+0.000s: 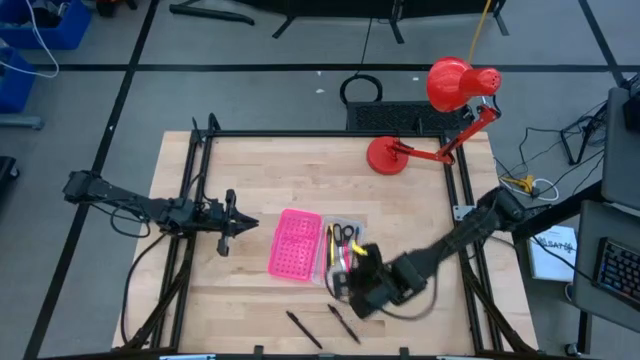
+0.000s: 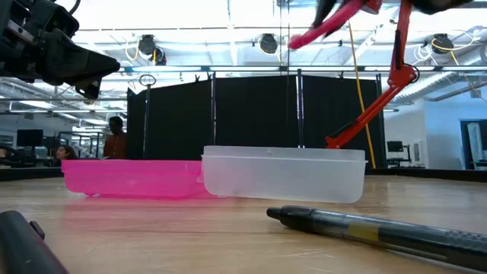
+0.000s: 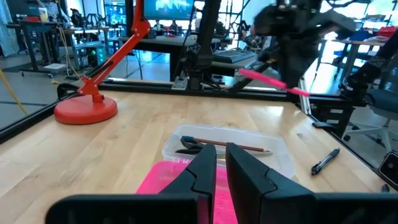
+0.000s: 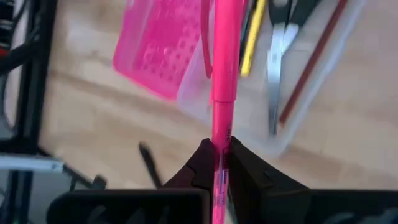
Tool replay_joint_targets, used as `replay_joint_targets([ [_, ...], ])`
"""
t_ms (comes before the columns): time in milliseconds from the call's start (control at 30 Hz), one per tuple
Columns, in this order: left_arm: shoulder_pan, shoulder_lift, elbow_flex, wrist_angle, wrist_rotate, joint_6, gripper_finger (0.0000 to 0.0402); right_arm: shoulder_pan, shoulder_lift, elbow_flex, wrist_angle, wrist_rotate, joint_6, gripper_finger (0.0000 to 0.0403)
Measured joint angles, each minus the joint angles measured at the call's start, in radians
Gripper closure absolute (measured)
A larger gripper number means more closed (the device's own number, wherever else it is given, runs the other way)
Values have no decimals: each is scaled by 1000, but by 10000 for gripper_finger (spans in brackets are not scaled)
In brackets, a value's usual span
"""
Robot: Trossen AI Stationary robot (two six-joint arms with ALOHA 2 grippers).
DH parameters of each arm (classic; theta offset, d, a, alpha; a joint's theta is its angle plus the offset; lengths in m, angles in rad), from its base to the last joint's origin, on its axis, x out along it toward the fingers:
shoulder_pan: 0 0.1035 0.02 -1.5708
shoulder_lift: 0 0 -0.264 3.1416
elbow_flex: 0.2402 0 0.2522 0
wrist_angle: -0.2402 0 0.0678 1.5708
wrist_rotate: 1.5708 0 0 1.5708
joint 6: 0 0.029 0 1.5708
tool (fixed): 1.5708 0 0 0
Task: Pick & place school supplies into a supply box
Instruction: Put the pink pen into the pink box
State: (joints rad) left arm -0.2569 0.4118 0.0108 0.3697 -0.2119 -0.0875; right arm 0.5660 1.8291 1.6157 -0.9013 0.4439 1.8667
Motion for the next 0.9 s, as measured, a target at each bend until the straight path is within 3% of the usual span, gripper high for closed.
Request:
replay_joint_targets([
  [200, 0, 0, 0, -6, 0, -12, 360, -132, 3, -87, 134, -108, -90, 386],
  [333, 0, 0, 0, -7, 0, -10, 360, -193, 3, -214, 330, -207, -127, 386],
  [567, 0, 0, 0, -9, 0, -7, 360, -246, 4, -414, 599, -249, -128, 386],
  [900, 0, 0, 0, -29, 0, 5, 360, -291, 4, -523, 657, -262, -137, 386],
])
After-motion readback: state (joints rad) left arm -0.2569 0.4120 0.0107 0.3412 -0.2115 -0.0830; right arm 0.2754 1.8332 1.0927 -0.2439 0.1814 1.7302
